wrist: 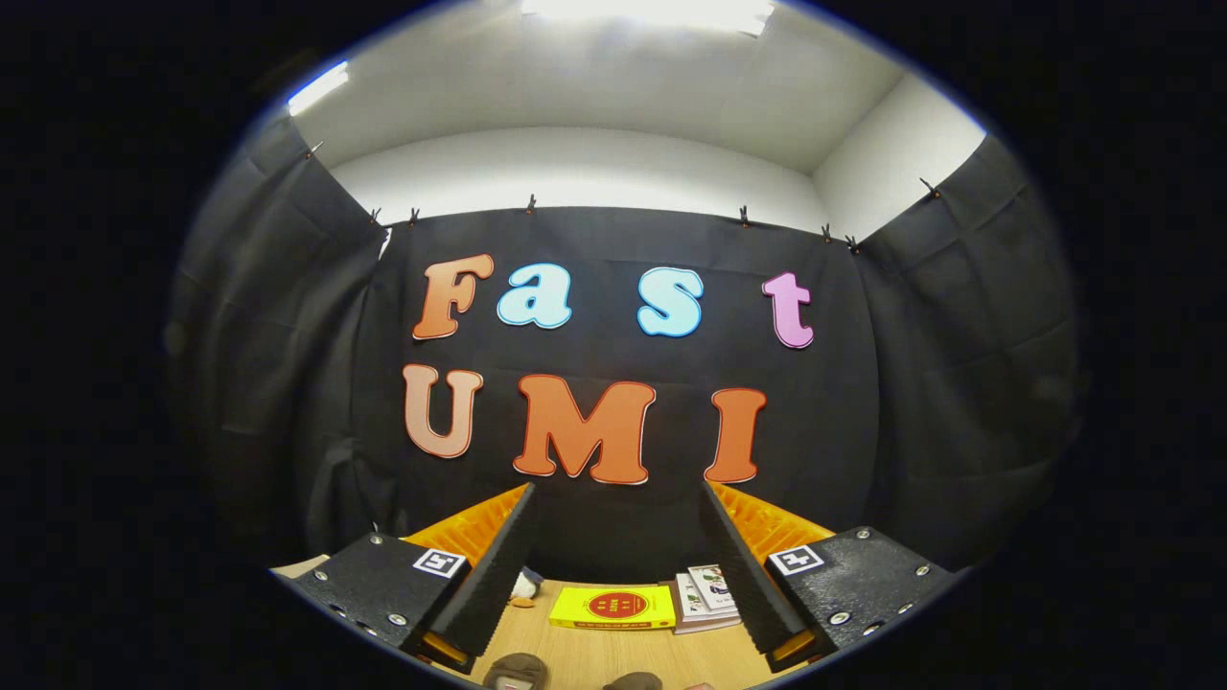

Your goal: Open the storage box then place both shoes into the box .Put the left shoe in first, then the right shoe, with the right side of both shoes facing outward in a uniform manner.

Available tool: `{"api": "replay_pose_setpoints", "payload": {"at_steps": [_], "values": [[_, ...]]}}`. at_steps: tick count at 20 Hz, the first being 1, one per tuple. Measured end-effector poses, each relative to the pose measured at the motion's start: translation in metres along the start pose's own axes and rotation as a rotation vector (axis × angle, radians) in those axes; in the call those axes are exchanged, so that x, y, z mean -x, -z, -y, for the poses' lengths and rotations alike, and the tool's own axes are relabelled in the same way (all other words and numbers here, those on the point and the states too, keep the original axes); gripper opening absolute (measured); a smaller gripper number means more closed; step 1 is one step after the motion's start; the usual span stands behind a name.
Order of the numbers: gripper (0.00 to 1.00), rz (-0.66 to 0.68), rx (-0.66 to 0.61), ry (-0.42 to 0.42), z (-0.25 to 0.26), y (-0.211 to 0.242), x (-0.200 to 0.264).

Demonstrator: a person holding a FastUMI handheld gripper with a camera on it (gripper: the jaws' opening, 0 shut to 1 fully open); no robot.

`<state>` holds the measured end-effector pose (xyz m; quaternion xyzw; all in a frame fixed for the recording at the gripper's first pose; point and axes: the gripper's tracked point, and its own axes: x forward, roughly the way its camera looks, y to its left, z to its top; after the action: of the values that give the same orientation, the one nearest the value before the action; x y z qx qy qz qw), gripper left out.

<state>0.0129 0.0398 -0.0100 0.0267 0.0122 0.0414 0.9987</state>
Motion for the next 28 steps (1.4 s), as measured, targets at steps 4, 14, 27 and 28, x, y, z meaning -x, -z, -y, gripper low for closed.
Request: {"api": "replay_pose_setpoints", "payload": {"at_steps": [4, 14, 27, 28], "values": [[0.99, -0.045, -0.062, -0.092, -0.03, 0.019, -0.002], [0.99, -0.419, -0.18, -0.307, -0.125, 0.146, -0.004], [0.97, -1.032, -0.417, -0.679, -0.295, 0.302, 0.079], [0.97, -1.065, -0.432, -0.695, -0.302, 0.309, 0.084]]}}
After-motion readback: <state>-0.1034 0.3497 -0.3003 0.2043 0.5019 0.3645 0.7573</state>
